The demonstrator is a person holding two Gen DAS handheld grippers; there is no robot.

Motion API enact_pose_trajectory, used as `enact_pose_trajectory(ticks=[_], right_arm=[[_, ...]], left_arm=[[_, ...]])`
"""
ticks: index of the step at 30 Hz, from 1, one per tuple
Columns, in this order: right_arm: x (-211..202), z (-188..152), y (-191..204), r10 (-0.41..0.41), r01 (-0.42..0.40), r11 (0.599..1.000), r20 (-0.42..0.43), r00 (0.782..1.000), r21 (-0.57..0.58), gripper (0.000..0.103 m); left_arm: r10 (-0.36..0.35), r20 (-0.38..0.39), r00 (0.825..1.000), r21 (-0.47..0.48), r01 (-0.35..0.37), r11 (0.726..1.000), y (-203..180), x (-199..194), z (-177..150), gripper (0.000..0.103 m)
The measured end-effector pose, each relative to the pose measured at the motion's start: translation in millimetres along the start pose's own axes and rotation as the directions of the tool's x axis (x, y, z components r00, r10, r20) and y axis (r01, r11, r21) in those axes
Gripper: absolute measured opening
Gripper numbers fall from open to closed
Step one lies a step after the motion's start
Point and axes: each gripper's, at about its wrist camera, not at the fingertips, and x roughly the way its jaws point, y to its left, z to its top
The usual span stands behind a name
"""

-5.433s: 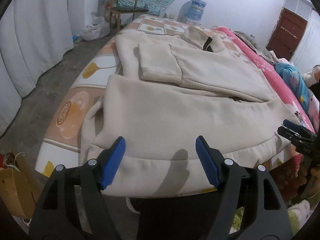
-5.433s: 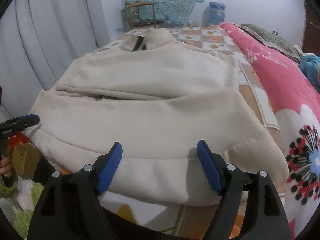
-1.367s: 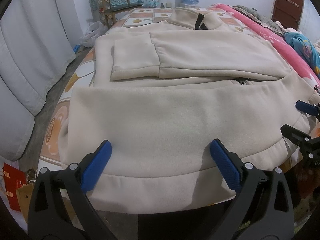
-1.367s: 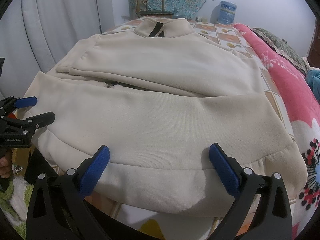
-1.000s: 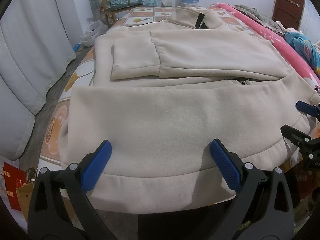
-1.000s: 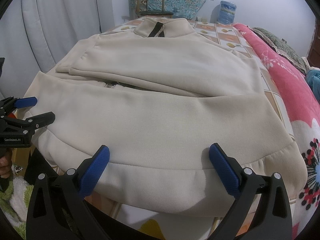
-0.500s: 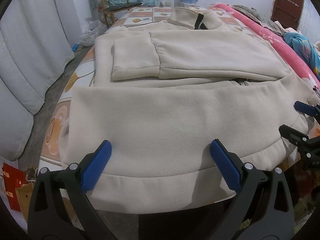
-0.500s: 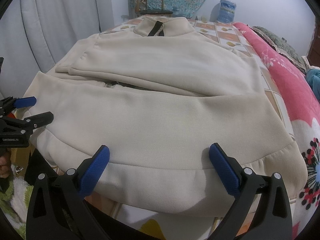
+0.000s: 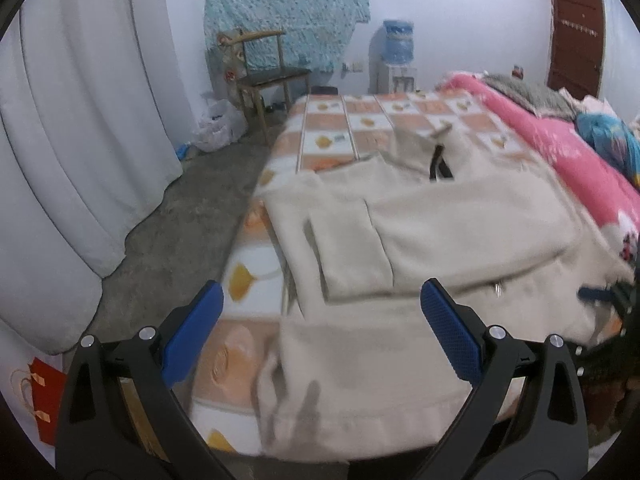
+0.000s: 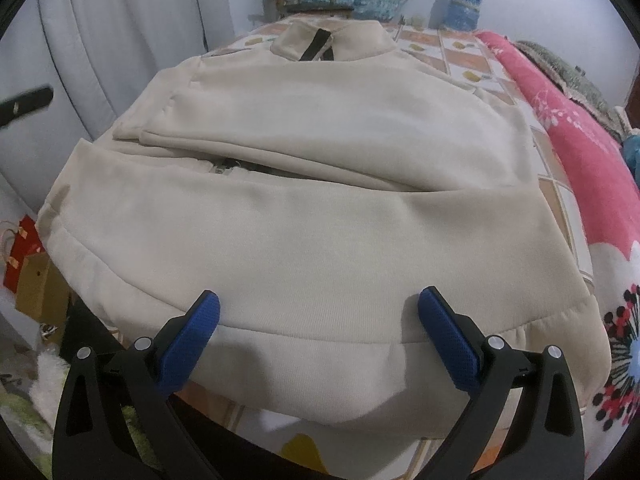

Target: Fold large clothes

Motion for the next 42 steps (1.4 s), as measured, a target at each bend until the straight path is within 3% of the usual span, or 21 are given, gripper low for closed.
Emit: enact_pose_trajectory(ticks=[4,8,15,20,25,28,29,31,34,35,37,39,42], right_arm=[[-11,13,-12,0.078,-0.077,0.996,-0.022,0.997,0.043,0.097],[-41,43,-29,0.131,-0.132,0.991,0.048,0.99,0.016,0.097],[-54,138,-69,0.213,-0.217,0.975,0.091,0.973,0.038,0.097],[-11,216,-86,0.23,-0.233,0.97,0.05,0.972,0.07,0.097],[67,290,-122,0.315,-0.305,0.918,0.003,0.949,0.252,0.096],[110,316,-138,0.335,-0.305,0.889,-0.029,0.942,0.341,0.094],[128,323,-144,0.342,-0.3,0.875,-0.045,0.939,0.379,0.09],[155,330,-152,0.368,-0.302,0.847,-0.072,0.927,0.437,0.085],[186,330,-156,0.403,-0.302,0.824,-0.122,0.907,0.48,0.066],[190,330,-156,0.41,-0.305,0.824,-0.129,0.903,0.478,0.056],[187,327,-151,0.434,-0.341,0.825,-0.118,0.893,0.45,0.037],[174,327,-147,0.436,-0.364,0.837,-0.096,0.895,0.409,0.017],[146,327,-136,0.421,-0.379,0.868,-0.071,0.904,0.321,0.011]], left_arm=[[-0.01,0.021,1.0,-0.01,0.01,1.0,9,5,30,0.096],[-0.045,0.047,0.998,-0.009,0.046,0.999,9,18,68,0.095],[-0.143,0.052,0.988,-0.031,0.145,0.989,0,68,134,0.095],[-0.254,0.003,0.967,-0.087,0.253,0.964,-17,125,178,0.095],[-0.308,-0.057,0.95,-0.125,0.299,0.946,-50,204,209,0.094],[-0.314,-0.138,0.939,-0.147,0.294,0.944,-69,253,216,0.076],[-0.313,-0.169,0.935,-0.157,0.288,0.945,-73,268,216,0.072],[-0.314,-0.226,0.922,-0.182,0.276,0.944,-80,295,213,0.055],[-0.343,-0.263,0.902,-0.184,0.302,0.935,-87,313,205,0.031],[-0.344,-0.264,0.901,-0.168,0.308,0.936,-90,314,204,0.028],[-0.354,-0.248,0.902,-0.135,0.329,0.934,-94,308,202,0.006],[-0.359,-0.226,0.906,-0.104,0.344,0.933,-97,294,203,0.005],[-0.367,-0.189,0.911,-0.049,0.364,0.93,-102,270,206,0.004]])
